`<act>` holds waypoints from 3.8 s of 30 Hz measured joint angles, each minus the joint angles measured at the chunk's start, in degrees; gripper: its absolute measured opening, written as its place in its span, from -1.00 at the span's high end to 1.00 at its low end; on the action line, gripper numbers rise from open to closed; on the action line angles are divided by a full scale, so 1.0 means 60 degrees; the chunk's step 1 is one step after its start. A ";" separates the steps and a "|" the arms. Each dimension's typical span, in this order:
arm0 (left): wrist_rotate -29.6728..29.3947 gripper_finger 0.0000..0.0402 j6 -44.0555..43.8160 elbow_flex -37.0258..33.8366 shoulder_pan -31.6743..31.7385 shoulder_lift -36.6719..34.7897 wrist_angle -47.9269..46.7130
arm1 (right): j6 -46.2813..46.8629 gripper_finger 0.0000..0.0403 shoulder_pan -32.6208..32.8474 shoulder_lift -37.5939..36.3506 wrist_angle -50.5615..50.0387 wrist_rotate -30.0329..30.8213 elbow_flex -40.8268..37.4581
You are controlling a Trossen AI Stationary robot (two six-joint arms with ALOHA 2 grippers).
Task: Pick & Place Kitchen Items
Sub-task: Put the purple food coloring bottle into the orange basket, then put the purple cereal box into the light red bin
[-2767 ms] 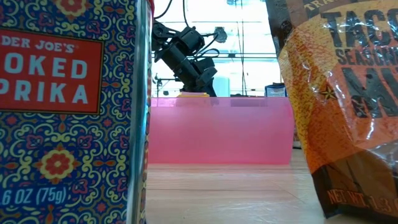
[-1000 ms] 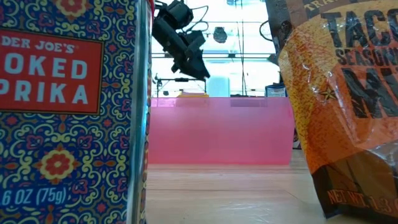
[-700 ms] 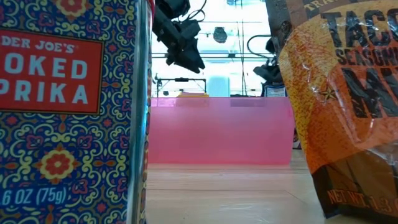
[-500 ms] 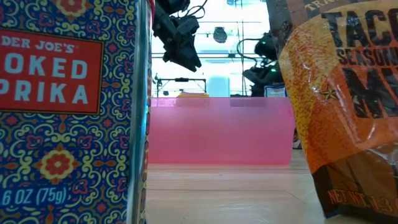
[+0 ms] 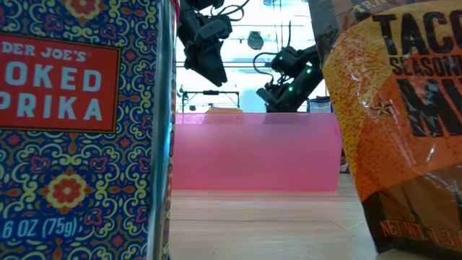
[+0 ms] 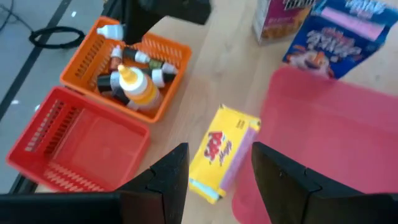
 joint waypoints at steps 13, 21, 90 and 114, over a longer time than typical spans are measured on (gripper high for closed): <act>-0.0906 0.12 -0.0447 0.0002 -0.0756 0.0004 -0.0555 | -0.0327 0.06 0.0066 -0.0166 0.0451 -0.0251 0.0008; -0.1015 0.12 -0.0533 0.0002 -0.1034 0.0004 -0.0555 | -0.0856 0.10 0.0626 -0.2038 -0.1910 -0.0229 0.0001; -0.1007 0.12 -0.0405 0.0001 -0.1207 0.0007 -0.0501 | 0.1955 -0.41 0.3796 -0.6591 -0.7522 0.2331 -0.2238; -0.1007 0.12 -0.0402 0.0003 -0.1207 0.0007 -0.0501 | 0.2169 0.49 0.3789 -0.6576 -0.5571 0.2594 -0.3886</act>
